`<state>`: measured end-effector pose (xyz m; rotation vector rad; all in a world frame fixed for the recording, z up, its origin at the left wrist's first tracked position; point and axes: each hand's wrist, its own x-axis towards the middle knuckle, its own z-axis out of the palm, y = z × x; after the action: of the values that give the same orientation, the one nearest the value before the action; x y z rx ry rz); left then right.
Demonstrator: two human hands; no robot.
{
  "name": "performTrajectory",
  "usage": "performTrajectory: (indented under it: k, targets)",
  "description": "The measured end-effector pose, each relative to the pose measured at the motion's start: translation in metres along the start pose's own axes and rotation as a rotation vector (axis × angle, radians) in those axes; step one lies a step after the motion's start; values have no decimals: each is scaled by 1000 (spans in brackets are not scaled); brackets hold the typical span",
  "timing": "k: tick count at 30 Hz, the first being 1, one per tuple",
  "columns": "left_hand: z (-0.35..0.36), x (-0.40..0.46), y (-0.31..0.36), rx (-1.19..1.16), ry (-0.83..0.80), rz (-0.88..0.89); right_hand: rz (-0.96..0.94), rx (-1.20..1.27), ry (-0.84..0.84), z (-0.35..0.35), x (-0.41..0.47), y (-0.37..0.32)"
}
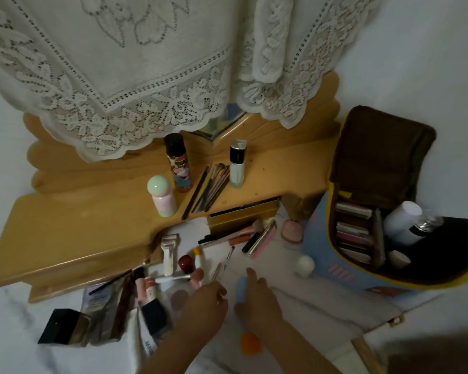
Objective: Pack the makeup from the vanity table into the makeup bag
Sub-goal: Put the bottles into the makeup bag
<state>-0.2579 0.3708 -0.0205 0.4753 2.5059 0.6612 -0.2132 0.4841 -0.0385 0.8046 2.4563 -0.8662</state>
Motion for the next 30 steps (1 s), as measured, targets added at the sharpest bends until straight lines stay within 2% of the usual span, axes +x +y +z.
performTrajectory:
  k: [3, 7, 11, 15, 18, 21, 23, 25, 30]
  targets:
    - [-4, 7, 15, -1, -18, 73, 12, 45, -62, -7, -3, 3]
    - [-4, 17, 46, -36, -40, 150, 24, 146, 39, -31, -19, 17]
    - [1, 24, 80, -106, -16, 229, 10, 291, 242, -69, -41, 40]
    - [8, 27, 117, -208, -7, 296, -36, 597, 417, -114, -68, 71]
    - [15, 30, 142, -268, -2, 333, -53, 685, 679, -150, -87, 97]
    - [22, 32, 165, -339, 11, 364, -30, 625, 938, -187, -101, 125]
    - [26, 37, 178, -451, 27, 327, 0, 541, 1012, -209, -104, 143]
    - [27, 41, 187, -463, 48, 305, 24, 430, 998, -223, -98, 157]
    - [32, 57, 198, -445, 65, 343, 50, 195, 827, -233, -78, 168]
